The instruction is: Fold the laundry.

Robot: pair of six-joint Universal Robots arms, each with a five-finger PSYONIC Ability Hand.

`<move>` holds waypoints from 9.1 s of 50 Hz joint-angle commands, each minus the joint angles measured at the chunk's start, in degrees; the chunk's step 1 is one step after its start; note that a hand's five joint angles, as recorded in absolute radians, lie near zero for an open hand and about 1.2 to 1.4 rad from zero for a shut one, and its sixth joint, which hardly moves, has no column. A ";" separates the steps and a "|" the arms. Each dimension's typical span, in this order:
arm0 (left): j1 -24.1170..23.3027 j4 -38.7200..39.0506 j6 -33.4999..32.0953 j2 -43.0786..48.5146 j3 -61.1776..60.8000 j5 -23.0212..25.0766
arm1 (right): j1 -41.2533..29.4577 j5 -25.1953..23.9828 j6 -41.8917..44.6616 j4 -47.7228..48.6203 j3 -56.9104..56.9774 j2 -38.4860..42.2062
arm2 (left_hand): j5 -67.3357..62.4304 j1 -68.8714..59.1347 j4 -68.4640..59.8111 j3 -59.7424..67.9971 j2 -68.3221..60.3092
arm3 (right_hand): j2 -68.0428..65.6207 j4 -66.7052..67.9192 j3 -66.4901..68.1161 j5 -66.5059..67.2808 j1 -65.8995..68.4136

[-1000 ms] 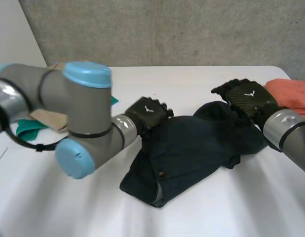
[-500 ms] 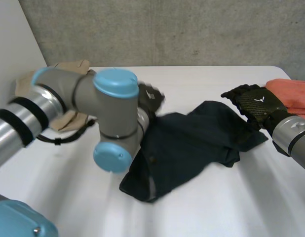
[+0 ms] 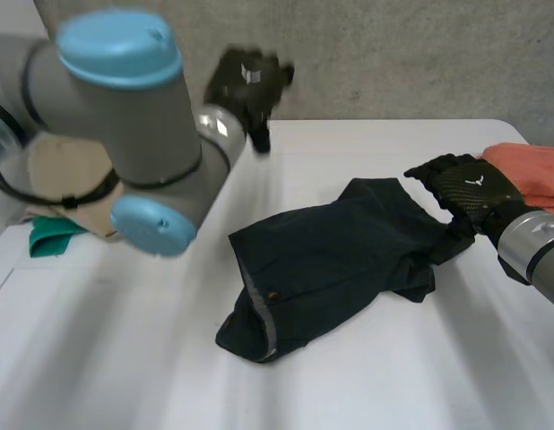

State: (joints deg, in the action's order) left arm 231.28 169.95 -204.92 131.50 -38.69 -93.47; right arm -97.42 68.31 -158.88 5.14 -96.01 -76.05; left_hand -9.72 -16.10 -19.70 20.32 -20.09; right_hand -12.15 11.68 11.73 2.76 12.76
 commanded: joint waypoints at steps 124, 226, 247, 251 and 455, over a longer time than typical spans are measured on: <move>3.40 17.09 15.07 -18.13 -5.71 3.03 | 0.74 -0.99 1.56 0.57 -0.41 2.40 | -60.28 -63.90 -60.30 59.68 -59.91 | 2.15 -1.68 -1.73 -2.76 -2.76; 0.65 2.23 9.89 -11.26 -15.00 0.93 | 3.92 1.12 2.26 -3.29 6.27 -3.57 | 9.72 6.10 9.70 -10.32 10.09 | 2.15 -1.68 -1.73 -2.76 -2.76; 11.22 -5.33 19.13 -5.92 -37.08 10.51 | -12.35 12.10 15.36 -16.83 21.92 15.93 | -1.04 -4.66 -1.06 0.44 -0.67 | -9.54 10.01 9.96 8.93 8.93; 9.98 -5.16 18.07 -3.88 -34.19 8.49 | -12.18 12.46 13.26 -15.44 21.66 16.20 | -52.96 -56.58 -52.98 52.37 -52.59 | -57.19 57.67 57.62 56.59 56.59; 11.39 -11.93 -9.79 -27.37 -37.43 5.14 | -5.85 3.58 17.03 -29.50 17.70 0.37 | -60.28 -63.90 -60.30 59.68 -59.91 | -67.85 68.32 68.27 67.24 67.24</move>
State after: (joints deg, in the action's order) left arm 243.49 153.95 -215.27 95.10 -82.10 -87.83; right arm -102.16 71.00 -138.99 -28.01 -80.65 -79.76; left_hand -55.33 -65.45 -68.40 67.91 -68.45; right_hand -66.71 68.40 67.80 58.04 63.36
